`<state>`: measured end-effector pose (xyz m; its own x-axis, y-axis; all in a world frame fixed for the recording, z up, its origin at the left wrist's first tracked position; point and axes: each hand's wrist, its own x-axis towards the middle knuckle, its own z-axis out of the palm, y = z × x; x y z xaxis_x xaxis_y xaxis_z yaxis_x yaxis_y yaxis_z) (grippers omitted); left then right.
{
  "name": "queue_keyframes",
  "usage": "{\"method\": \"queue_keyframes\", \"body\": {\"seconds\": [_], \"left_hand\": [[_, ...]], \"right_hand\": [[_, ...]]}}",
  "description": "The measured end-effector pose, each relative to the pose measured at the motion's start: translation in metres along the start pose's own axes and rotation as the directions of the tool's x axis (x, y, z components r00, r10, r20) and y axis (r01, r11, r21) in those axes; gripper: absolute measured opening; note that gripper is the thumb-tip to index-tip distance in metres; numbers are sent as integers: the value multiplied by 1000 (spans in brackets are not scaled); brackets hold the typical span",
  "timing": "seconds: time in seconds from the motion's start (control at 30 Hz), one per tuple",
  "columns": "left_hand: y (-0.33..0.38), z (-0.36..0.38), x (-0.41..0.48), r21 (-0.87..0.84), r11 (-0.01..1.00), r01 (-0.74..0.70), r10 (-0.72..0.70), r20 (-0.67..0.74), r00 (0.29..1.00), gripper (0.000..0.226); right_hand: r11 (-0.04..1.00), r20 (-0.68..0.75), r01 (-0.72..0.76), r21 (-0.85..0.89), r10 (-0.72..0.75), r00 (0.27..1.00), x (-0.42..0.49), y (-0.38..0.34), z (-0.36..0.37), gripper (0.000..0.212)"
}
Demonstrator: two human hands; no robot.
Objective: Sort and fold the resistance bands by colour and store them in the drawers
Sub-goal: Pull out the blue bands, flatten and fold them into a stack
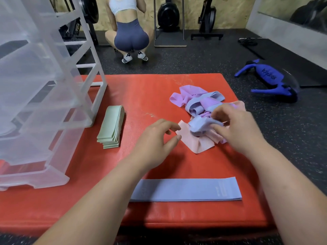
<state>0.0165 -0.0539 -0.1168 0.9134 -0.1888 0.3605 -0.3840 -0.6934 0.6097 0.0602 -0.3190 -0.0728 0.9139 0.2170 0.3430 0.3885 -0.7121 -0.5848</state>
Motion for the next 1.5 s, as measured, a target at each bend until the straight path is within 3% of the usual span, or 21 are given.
{"method": "queue_keyframes", "body": {"seconds": [0.23, 0.47, 0.63, 0.83, 0.97, 1.07, 1.17, 1.23, 1.5], "left_hand": [[20, -1, 8, -317, 938, 138, -146, -3, 989, 31], [16, 4, 12, -473, 859, 196, -222, 1, 975, 17], [14, 1, 13, -628, 740, 240, -302, 9, 953, 26], [12, -4, 11, -703, 651, 287, -360, 47, 932, 35], [15, -8, 11, -740, 591, 321, -370, 105, 923, 31], [17, -11, 11, -703, 638, 314, -339, 110, 934, 15], [7, -12, 11, -503, 824, 260, -266, 61, 962, 11], [1, -15, 10, -385, 897, 218, -216, 50, 975, 10], [-1, -28, 5, -257, 957, 133, -99, 141, 985, 5]], "right_hand": [[925, 100, -17, 380, -23, 995, 2, -20, 19, 43], [928, 171, 28, 370, -98, 980, -1, -31, 24, 42], [918, 207, -21, 396, -67, 976, -1, -30, 30, 50], [849, 257, -199, 489, 78, 963, 0, -26, 31, 16], [812, 189, -166, 560, 70, 979, 1, -34, 32, 15], [873, 180, -93, 479, 6, 984, 0, -36, 35, 14], [900, 189, -39, 433, -48, 981, -3, -39, 40, 18], [888, 221, -56, 457, -53, 974, -3, -40, 42, 26], [901, 285, -45, 431, -88, 955, -5, -45, 50, 33]]}}
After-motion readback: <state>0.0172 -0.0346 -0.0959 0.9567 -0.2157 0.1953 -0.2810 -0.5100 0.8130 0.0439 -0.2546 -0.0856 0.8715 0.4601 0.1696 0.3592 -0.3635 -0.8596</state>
